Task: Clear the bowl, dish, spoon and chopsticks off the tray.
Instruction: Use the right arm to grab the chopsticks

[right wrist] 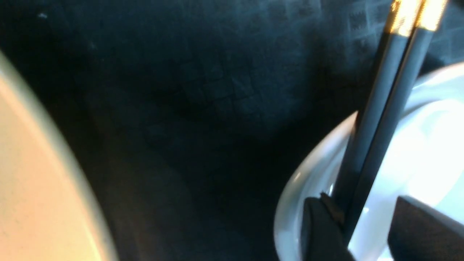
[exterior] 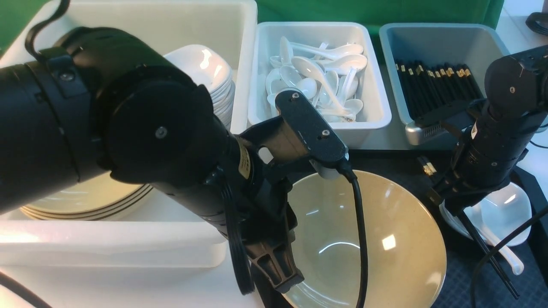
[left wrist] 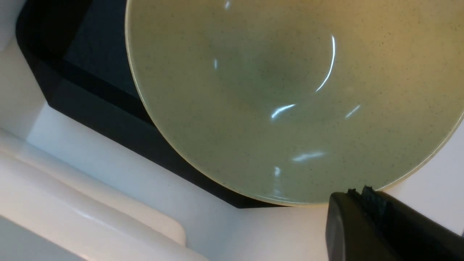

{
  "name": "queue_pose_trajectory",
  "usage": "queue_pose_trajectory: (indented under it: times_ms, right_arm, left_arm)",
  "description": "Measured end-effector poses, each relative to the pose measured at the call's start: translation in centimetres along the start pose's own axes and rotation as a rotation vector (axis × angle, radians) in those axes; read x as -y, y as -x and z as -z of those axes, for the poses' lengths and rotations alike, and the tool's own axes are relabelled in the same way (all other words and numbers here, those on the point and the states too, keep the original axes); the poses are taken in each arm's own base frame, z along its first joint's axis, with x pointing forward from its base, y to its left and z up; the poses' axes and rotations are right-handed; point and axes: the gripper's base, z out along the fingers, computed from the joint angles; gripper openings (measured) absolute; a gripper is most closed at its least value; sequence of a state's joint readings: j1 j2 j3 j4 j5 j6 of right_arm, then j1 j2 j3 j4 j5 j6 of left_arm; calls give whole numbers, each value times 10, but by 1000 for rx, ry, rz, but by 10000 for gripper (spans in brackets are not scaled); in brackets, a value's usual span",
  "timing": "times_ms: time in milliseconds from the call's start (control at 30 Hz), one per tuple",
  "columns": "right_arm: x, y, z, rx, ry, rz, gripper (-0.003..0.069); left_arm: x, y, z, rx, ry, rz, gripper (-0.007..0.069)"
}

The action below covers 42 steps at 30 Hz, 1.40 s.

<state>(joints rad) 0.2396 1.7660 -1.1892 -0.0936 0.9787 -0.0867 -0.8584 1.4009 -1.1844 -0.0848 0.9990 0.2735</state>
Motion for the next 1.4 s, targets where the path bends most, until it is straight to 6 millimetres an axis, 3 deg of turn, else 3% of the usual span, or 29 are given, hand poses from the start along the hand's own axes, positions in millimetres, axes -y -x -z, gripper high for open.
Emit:
queue_pose_trajectory:
  times_ms: [367, 733, 867, 1000, 1100, 1333, 1400]
  right_arm:
    - [0, 0, 0, 0, -1, -11, 294]
    - [-1, 2, -13, -37, 4, -9, 288]
    - [-1, 2, -13, -37, 4, -9, 247]
    - [-1, 2, -14, -38, 5, -9, 158]
    - [-1, 1, -12, -38, 4, -9, 148]
    - [1, -7, 22, 33, -7, -17, 148]
    - [3, -9, 44, 75, -17, -21, 148]
  left_arm:
    - [0, 0, 0, 0, 0, 0, -11]
    - [0, 0, 0, 1, 1, 0, -11]
    - [0, 0, 0, 1, 1, 0, -11]
    - [0, 0, 0, 1, 1, 0, -11]
    - [0, 0, 0, 1, 1, 0, -11]
    - [0, 0, 0, 2, 1, 0, -11]
    - [0, 1, 0, 16, 5, 5, -11]
